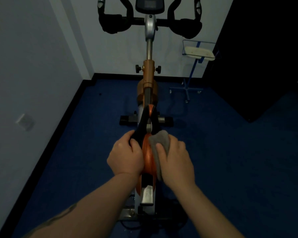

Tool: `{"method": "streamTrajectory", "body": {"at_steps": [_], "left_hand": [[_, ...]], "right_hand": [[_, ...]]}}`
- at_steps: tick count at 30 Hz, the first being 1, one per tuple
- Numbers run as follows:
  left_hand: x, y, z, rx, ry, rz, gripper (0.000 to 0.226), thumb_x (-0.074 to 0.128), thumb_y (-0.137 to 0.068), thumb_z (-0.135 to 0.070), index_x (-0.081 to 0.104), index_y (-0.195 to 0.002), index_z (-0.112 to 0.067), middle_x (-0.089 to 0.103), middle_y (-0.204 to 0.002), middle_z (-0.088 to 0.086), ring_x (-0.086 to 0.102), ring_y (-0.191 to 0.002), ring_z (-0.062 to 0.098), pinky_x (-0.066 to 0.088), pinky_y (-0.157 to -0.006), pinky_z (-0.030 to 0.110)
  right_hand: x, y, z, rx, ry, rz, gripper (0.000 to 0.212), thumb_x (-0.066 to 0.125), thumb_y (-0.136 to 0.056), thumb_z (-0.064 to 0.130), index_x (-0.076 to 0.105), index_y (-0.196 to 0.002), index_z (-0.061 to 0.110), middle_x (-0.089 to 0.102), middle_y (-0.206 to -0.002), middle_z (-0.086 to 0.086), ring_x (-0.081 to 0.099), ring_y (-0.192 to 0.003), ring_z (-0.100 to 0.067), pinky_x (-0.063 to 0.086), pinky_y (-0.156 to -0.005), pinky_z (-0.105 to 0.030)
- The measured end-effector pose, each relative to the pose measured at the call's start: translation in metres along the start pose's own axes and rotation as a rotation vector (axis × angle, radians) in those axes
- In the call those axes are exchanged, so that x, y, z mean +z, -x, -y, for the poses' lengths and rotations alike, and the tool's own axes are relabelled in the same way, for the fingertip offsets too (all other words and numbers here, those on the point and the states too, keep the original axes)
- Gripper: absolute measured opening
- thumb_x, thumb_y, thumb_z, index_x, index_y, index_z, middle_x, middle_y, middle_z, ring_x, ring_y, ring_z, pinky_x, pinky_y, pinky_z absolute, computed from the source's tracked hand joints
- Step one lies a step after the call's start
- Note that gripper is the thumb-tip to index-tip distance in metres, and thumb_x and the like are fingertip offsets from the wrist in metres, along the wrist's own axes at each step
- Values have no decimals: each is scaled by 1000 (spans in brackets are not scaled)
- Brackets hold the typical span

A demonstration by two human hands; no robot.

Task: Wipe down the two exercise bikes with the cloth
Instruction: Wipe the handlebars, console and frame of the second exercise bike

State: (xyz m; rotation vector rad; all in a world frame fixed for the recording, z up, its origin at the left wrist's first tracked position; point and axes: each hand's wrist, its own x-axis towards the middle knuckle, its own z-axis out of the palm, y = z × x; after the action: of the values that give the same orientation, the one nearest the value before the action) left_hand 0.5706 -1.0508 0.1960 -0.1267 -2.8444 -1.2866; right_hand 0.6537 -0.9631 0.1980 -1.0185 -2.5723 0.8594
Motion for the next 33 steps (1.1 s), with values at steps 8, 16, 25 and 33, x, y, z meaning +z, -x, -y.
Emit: {"method": "streamTrajectory", "body": {"at_steps": [8,16,25,33], "left_hand": [[-1,1,0,-10,-14,9,35,43,-94,-24,62,-122,-34,69,-101,0,61,-89,20,35,-68,30],[-1,1,0,-4,-8,-5,34,44,-94,-24,63,-121,-34,69,-99,0,58,-84,16,33,-68,29],[0,1,0,8,13,1,34,44,-94,-23,64,-119,-33,69,-98,0,59,-84,17,36,-67,29],[-1,1,-2,-10,-18,0,34,45,-94,-23,63,-121,-34,68,-100,0,59,-87,18,33,-66,28]], "right_hand": [[3,-58,13,135,44,211,55,24,-99,57,45,-131,17,56,-122,-10,56,-105,-28,39,-74,-35],[6,-40,9,117,112,156,58,19,-98,56,40,-137,18,51,-128,-9,54,-108,-28,38,-73,-35],[3,-4,2,6,127,-4,60,16,-90,62,35,-137,28,47,-124,-1,52,-104,-20,38,-69,-32],[13,-88,34,185,109,281,58,22,-101,52,33,-140,11,52,-132,-16,52,-115,-34,39,-83,-40]]}}
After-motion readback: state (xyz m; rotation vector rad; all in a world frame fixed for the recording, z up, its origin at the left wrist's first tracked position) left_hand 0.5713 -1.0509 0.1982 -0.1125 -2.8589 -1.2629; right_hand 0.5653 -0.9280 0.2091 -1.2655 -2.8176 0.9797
